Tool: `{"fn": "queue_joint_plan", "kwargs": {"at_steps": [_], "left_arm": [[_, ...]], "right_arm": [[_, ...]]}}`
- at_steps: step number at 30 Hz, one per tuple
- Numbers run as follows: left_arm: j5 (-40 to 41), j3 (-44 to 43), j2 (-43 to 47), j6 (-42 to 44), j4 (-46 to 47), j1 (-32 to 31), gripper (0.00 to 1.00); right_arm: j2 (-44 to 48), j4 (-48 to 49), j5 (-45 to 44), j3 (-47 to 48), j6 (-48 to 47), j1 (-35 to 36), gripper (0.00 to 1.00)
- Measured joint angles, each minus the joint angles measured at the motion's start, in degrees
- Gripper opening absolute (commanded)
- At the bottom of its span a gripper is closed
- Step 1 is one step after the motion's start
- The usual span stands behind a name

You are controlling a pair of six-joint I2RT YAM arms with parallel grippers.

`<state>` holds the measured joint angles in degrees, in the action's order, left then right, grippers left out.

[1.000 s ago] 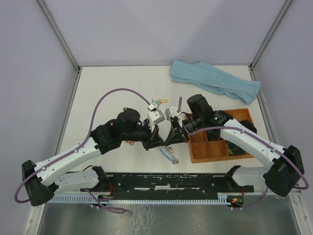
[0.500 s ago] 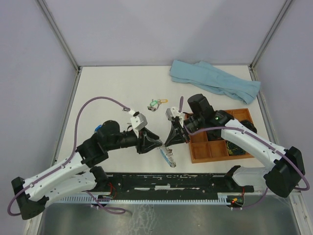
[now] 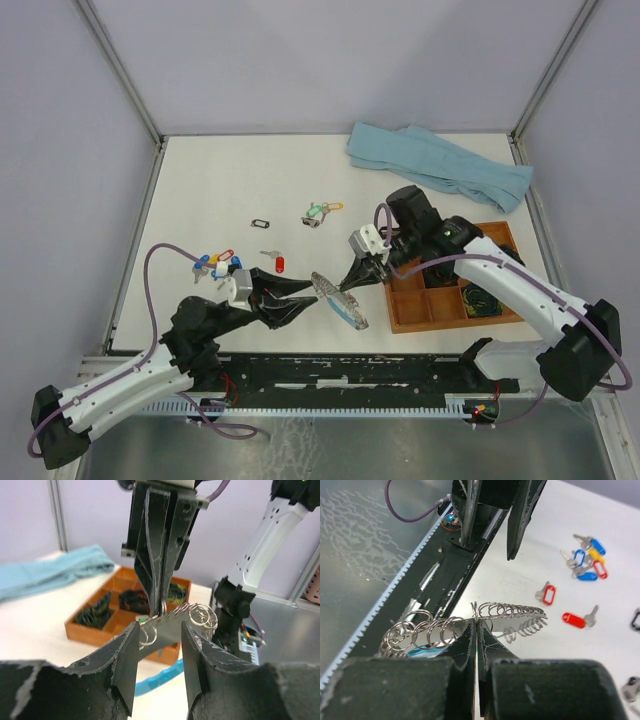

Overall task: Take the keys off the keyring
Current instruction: Remove the key from the keyring.

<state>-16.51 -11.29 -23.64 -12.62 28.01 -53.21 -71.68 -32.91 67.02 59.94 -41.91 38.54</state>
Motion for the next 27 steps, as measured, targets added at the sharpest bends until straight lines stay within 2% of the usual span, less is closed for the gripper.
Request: {"fn": "queue_joint_plan", "kwargs": {"at_steps": [6,9,19,27], "left_arm": [[-0.7,1.6,-2.3,5.0,11.3,0.0,0.41],[-1.7,1.9,-5.0,6.5,13.6,0.0,0.39],[-2.0,3.4,-11.2,8.2,20.8,-0.7,0.36],[-0.5,3.4,-18.8,9.7,25.0,-3.6,0.35]], "right_arm": [[-6.2,-13.8,2.0,10.5,-22.4,0.0,0.01],[-7.5,-17.7,2.8,11.4,-28.3,-0.2,0.01],[-6.7,-14.5,3.5,9.7,-24.2,-2.3,0.01],[-6.5,-12.4,4.2,8.6,-21.5,-2.3,0.01]]}}
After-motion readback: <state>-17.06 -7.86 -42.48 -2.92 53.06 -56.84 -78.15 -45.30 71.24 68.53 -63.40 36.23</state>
